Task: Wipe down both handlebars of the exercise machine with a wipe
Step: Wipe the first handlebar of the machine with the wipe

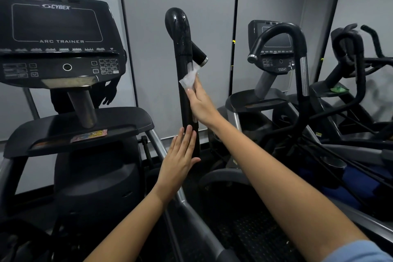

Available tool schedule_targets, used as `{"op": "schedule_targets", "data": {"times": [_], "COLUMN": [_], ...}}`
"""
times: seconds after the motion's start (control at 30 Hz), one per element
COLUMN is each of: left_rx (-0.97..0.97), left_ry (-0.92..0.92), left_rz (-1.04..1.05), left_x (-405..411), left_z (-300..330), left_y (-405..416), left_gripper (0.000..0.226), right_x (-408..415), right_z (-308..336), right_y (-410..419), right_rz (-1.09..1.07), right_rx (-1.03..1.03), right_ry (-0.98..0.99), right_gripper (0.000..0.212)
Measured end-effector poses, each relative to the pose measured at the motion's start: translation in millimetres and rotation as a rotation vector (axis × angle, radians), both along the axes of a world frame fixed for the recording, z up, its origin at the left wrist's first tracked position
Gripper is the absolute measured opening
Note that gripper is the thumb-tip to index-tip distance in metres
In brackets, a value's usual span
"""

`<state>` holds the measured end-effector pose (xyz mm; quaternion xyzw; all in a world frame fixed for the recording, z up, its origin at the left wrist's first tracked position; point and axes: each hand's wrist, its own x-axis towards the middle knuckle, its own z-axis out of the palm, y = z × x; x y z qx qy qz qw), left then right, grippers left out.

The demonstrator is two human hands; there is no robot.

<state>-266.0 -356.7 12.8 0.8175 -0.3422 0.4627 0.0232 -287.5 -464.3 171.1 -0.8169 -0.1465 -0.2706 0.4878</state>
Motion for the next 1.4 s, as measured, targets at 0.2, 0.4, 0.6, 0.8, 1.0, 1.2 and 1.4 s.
{"op": "schedule_targets", "data": {"times": [0.2, 0.4, 0.6, 0.8, 1.0, 1.2, 1.4], "left_rx": [-0.001, 0.002, -0.001, 0.006, 0.004, 0.023, 0.019], "left_ry": [-0.014, -0.034, -0.027, -0.037, -0.044, -0.023, -0.056], "left_rz": [-0.003, 0.004, -0.011, 0.003, -0.007, 0.002, -0.003], "left_x": [-0.5, -0.1, -0.3, -1.7, 1.0, -1.0, 2.6], "left_z": [1.0, 1.5, 1.6, 2.6, 1.3, 1.3, 0.8], "left_y": [0.3, -0.2, 0.2, -0.2, -0.4, 0.9, 0.4], "left_gripper": [0.074, 0.074, 0.076, 0.075, 0.076, 0.074, 0.076], "right_x": [3.0, 7.5, 16.0, 4.7, 10.0, 4.3, 3.6], "right_z": [47.5, 22.5, 59.5, 28.4, 54.7, 10.5, 37.5], "right_y": [1.6, -0.4, 2.2, -1.9, 0.2, -4.2, 10.5], "right_rz": [-0.004, 0.003, 0.037, 0.109, 0.082, 0.099, 0.023], "right_rx": [0.227, 0.325, 0.49, 0.569, 0.539, 0.515, 0.278], "right_ry": [0.078, 0.173, 0.201, 0.281, 0.247, 0.342, 0.057], "right_gripper": [0.042, 0.043, 0.043, 0.041, 0.049, 0.047, 0.046]}}
